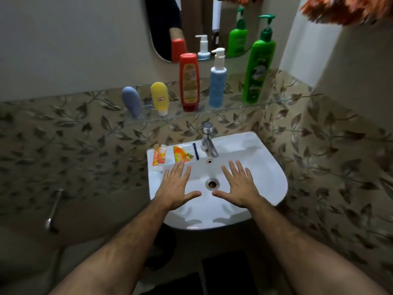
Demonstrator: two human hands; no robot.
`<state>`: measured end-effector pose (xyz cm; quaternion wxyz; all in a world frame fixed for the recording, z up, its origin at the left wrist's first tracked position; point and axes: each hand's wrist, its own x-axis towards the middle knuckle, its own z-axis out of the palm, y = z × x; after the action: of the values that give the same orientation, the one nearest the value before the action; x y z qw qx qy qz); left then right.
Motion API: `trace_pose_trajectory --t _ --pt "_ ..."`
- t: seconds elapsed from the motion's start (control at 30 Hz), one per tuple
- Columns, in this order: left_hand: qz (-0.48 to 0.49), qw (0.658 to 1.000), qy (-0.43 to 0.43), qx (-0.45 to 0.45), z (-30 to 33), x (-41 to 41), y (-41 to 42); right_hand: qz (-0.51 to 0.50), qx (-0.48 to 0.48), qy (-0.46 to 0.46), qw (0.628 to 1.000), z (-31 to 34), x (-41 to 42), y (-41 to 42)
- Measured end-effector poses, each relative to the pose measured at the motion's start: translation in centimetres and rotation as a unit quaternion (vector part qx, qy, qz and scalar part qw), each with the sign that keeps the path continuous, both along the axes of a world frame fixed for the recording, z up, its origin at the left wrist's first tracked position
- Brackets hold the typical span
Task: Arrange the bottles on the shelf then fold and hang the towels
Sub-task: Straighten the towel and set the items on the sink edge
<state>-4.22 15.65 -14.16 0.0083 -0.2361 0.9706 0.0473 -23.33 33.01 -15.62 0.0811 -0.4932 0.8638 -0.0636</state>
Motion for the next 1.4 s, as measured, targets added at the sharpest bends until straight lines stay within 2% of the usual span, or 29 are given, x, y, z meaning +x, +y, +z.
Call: trace_pose_trajectory --t 0.2,0.47,0.93,1.0,1.1,1.2,1.4 --pt "0.064 0.998 -0.008 0.015 -1.4 4.3 -3.1 0.047 0.018 -0.007 0.999 -1.5 3.4 -4.4" --pt "0.096 0.994 -0.004 0.044 -2.3 6.6 -6.6 0.069 0.051 -0.014 0.996 -2.2 6.4 -9.8" --pt "0.168 0.984 -0.009 0.057 -4.7 0.6 -12.5 0.068 0.053 -0.045 0.995 -2.2 0.3 -18.2" --pt "0.191 0.98 0.005 0.062 -4.6 -0.8 -13.3 0.047 0.047 -0.054 0.996 -2.0 -0.8 -19.6" --pt "0.25 0.966 0.038 0.047 -4.7 -3.0 -14.3 -0.036 0.021 -0.056 0.998 -1.8 -2.1 -21.7" --pt "0.307 0.95 0.051 0.041 -4.8 -4.6 -14.6 -0.11 0.051 -0.086 0.989 -1.9 -2.5 -23.1" --pt "0.394 0.917 0.02 0.054 -4.6 -7.0 -15.0 -0.132 0.098 -0.116 0.98 -2.2 -3.8 -24.8"
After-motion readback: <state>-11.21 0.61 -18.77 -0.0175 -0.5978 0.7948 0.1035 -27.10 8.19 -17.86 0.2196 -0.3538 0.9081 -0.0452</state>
